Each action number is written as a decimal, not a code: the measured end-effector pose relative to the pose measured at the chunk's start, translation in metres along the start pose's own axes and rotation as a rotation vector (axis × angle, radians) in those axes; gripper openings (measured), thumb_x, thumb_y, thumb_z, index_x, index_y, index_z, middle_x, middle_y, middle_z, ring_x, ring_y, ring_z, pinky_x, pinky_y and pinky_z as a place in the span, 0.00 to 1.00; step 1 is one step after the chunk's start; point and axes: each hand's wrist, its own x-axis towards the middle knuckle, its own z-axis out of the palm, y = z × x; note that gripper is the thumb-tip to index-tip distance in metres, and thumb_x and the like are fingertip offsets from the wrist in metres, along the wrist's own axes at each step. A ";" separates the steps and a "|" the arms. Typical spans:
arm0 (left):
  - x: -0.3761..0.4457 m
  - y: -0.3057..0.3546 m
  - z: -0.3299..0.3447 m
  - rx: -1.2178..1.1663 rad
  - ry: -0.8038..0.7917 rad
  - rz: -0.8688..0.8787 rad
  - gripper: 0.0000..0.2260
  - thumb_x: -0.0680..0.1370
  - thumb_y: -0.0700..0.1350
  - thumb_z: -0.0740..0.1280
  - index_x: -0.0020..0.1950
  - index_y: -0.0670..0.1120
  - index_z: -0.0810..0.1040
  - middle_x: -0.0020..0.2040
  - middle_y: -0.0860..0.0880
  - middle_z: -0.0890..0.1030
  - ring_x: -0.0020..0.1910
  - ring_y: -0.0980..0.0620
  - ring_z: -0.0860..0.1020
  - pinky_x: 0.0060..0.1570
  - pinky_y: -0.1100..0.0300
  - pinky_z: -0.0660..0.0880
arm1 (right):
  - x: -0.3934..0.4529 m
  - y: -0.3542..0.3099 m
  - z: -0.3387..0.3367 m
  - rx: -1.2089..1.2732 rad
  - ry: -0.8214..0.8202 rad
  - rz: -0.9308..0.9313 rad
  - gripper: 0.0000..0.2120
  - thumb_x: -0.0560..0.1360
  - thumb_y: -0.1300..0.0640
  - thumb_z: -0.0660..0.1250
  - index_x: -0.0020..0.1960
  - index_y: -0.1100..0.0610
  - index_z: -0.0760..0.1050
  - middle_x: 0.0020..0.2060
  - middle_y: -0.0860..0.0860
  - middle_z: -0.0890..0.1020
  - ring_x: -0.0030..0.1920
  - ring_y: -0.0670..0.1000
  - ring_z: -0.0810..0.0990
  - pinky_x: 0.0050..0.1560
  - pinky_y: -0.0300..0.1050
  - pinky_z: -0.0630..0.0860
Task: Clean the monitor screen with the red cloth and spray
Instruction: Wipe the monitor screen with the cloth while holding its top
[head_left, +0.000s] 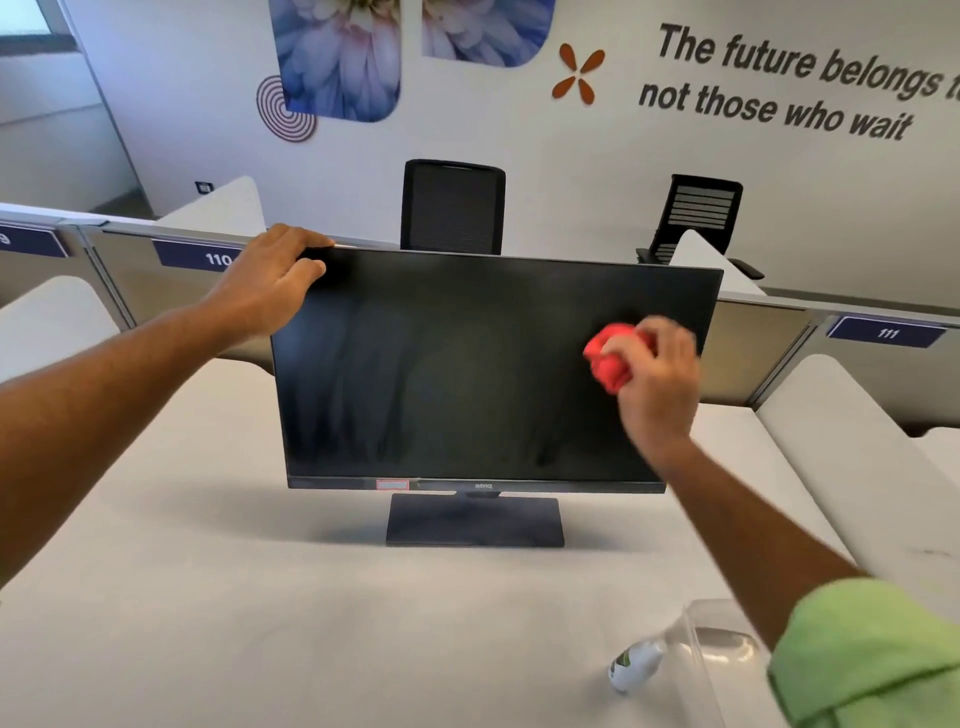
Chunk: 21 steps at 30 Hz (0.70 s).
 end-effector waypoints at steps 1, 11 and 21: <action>0.001 0.001 0.000 0.001 -0.001 0.001 0.24 0.78 0.53 0.55 0.71 0.49 0.74 0.68 0.45 0.73 0.69 0.46 0.68 0.68 0.52 0.61 | 0.030 0.007 -0.005 0.006 0.049 0.017 0.08 0.74 0.60 0.72 0.51 0.49 0.84 0.57 0.55 0.78 0.57 0.62 0.76 0.49 0.54 0.75; 0.005 0.001 0.003 0.013 -0.009 0.004 0.24 0.77 0.54 0.55 0.71 0.49 0.73 0.68 0.44 0.73 0.69 0.46 0.68 0.68 0.51 0.62 | -0.069 -0.035 0.020 0.090 -0.037 0.151 0.10 0.68 0.66 0.74 0.46 0.54 0.84 0.56 0.55 0.82 0.57 0.63 0.79 0.50 0.54 0.80; 0.000 -0.002 -0.003 0.022 -0.029 0.010 0.25 0.77 0.54 0.55 0.71 0.49 0.73 0.68 0.44 0.73 0.69 0.45 0.69 0.70 0.49 0.62 | -0.104 -0.030 0.010 0.134 -0.247 0.122 0.12 0.64 0.67 0.81 0.43 0.55 0.84 0.51 0.56 0.83 0.52 0.62 0.80 0.40 0.54 0.80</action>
